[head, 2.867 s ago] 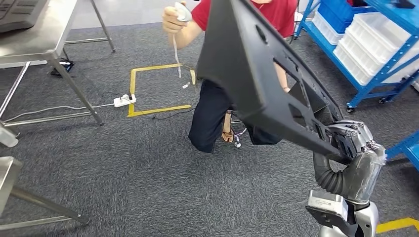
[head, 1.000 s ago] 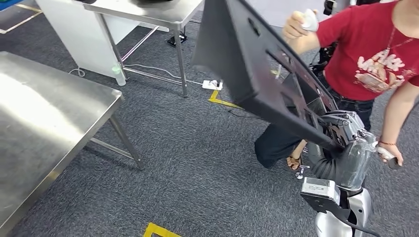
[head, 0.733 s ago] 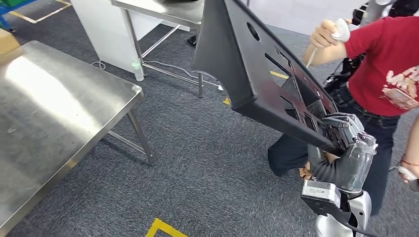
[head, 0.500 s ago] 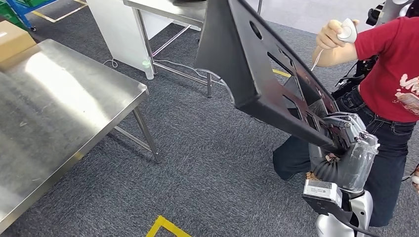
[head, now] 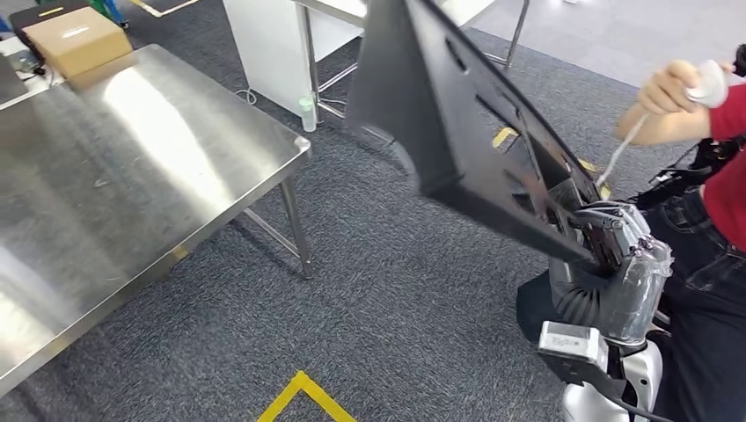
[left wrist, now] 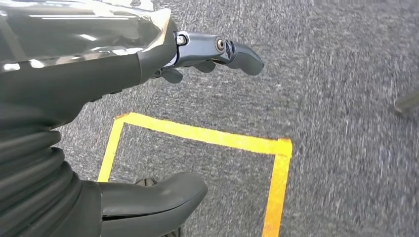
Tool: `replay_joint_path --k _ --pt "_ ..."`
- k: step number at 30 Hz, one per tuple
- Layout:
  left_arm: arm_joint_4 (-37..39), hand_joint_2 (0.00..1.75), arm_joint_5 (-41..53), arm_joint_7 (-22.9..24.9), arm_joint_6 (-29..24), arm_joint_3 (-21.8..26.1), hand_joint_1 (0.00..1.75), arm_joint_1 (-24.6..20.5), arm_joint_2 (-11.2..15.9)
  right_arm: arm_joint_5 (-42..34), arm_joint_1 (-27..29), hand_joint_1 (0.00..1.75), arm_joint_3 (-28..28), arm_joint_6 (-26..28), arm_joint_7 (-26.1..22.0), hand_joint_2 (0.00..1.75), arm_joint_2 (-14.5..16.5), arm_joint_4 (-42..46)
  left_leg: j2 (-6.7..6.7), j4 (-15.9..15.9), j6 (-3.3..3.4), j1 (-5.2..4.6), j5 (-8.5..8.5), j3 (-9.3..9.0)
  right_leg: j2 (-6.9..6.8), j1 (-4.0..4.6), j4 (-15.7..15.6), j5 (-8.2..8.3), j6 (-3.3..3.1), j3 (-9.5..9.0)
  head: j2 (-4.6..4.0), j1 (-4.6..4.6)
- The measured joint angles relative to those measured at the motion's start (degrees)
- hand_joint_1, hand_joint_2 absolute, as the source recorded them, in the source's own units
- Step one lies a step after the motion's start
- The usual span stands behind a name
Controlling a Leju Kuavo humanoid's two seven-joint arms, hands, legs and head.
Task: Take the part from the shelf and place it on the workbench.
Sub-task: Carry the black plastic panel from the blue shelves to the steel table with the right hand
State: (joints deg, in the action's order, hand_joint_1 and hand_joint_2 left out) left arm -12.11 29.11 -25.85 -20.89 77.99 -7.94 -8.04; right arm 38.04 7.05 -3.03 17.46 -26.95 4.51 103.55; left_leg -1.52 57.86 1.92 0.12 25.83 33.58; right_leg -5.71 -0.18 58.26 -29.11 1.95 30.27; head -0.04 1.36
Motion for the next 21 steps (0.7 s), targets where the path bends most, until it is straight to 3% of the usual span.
replay_joint_path --k 1,3,5,6,7,9,10,12,13,14,16,18,20,21 --pt "0.0 1.75 -0.1 0.0 0.0 0.0 0.0 0.0 0.0 0.0 0.0 1.73 0.0 0.0 0.0 1.75 0.0 0.1 0.55 -0.3 0.37 0.2 -0.27 -0.12 1.34 -0.05 1.7 -0.95 0.07 0.71 0.0 0.05" --pt "0.0 1.75 -0.3 0.0 0.0 0.0 0.0 -0.1 0.0 0.0 0.1 1.73 0.0 0.0 0.0 1.75 -0.2 0.2 1.69 -0.4 0.82 0.38 -0.57 -0.11 4.4 -0.3 8.3 -3.98 -0.18 3.8 0.0 0.15" --pt "0.0 1.75 -0.4 0.0 0.0 0.0 0.0 0.0 0.0 0.0 0.3 1.73 0.1 0.0 0.0 1.75 -0.3 0.1 3.06 -0.4 0.93 0.39 -0.65 0.03 5.26 -0.44 14.8 -6.08 -0.12 7.08 0.0 0.16" --pt "0.0 1.75 -0.5 0.0 0.0 0.0 0.0 0.0 0.0 0.0 0.3 1.73 0.1 0.0 0.0 1.75 -0.4 0.1 3.81 -0.4 0.91 0.41 -0.66 0.04 5.34 -0.55 15.4 -5.85 0.26 7.54 0.0 0.16" --pt "0.0 1.75 -0.6 -0.1 0.0 0.0 0.0 0.0 0.0 0.0 0.2 1.73 0.1 0.0 0.0 1.75 -0.4 0.0 4.57 -0.3 0.86 0.44 -0.67 0.0 5.49 -0.71 13.6 -4.67 0.82 6.86 0.0 0.16" --pt "0.0 1.75 -0.8 -0.2 0.0 0.0 0.0 0.0 0.0 0.0 -0.2 1.73 0.1 0.0 0.0 1.75 -0.5 -0.1 6.03 -0.1 0.55 0.47 -0.63 -0.03 7.05 -1.23 5.8 -1.22 1.9 3.48 0.0 0.16" --pt "0.0 1.75 -0.9 -0.3 -0.1 0.0 0.0 0.0 0.0 0.0 -0.5 1.73 0.1 0.0 0.0 1.75 -0.5 -0.2 6.66 0.1 0.24 0.38 -0.58 0.06 7.86 -1.38 2.5 0.06 1.99 2.01 0.0 0.16" --pt "0.0 1.75 -0.9 -0.4 -0.1 0.1 0.0 0.1 0.0 -0.1 -1.1 1.73 0.2 -0.1 0.1 1.75 -0.5 -0.4 7.65 0.2 -0.55 0.25 -0.69 0.44 8.54 -1.3 -0.1 0.96 1.36 0.85 0.0 0.13" --pt "0.0 1.75 -1.0 -0.5 -0.2 0.1 0.0 0.1 0.0 0.0 -1.4 1.73 0.2 -0.1 0.2 1.75 -0.5 -0.5 8.09 0.1 -0.94 0.29 -0.84 0.62 8.0 -1.14 -0.1 1.13 0.9 0.81 0.0 0.11" --pt "0.0 1.75 -1.0 -0.5 -0.2 0.1 0.0 0.2 0.0 0.0 -1.7 1.73 0.3 -0.2 0.3 1.75 -0.4 -0.6 8.14 0.1 -1.25 0.43 -0.89 0.79 7.51 -1.29 -0.2 1.31 0.49 0.78 0.0 0.09" --pt "0.0 1.75 -1.1 -0.5 -0.3 0.1 0.0 0.2 0.0 0.2 -2.1 1.73 0.5 -0.3 0.5 1.75 -0.3 -0.6 6.06 2.3 -1.78 0.49 0.55 1.85 6.41 -1.56 -0.4 1.52 -0.4 0.71 0.0 -0.07" --pt "0.0 1.75 -1.3 -0.5 -0.3 0.1 0.0 0.1 0.1 0.4 -2.3 1.73 0.6 -0.4 0.6 1.75 -0.1 -0.6 3.16 8.7 -2.19 0.48 4.1 4.9 5.13 -1.47 -0.5 1.47 -1.12 0.68 0.0 -0.29" --pt "0.0 1.75 -1.5 -0.6 -0.2 0.1 0.0 0.1 0.1 0.6 -2.3 1.73 0.6 -0.5 0.7 1.75 -0.1 -0.8 2.31 15.4 -2.49 0.59 6.66 8.14 3.73 -1.24 -0.5 1.39 -1.36 0.71 0.0 -0.34" --pt "0.0 1.75 -1.5 -0.7 -0.1 0.1 0.0 0.1 0.1 0.6 -2.3 1.73 0.7 -0.5 0.7 1.75 -0.1 -0.9 2.14 16.3 -2.56 0.63 6.51 8.57 3.04 -1.18 -0.5 1.35 -1.39 0.69 0.0 -0.34"
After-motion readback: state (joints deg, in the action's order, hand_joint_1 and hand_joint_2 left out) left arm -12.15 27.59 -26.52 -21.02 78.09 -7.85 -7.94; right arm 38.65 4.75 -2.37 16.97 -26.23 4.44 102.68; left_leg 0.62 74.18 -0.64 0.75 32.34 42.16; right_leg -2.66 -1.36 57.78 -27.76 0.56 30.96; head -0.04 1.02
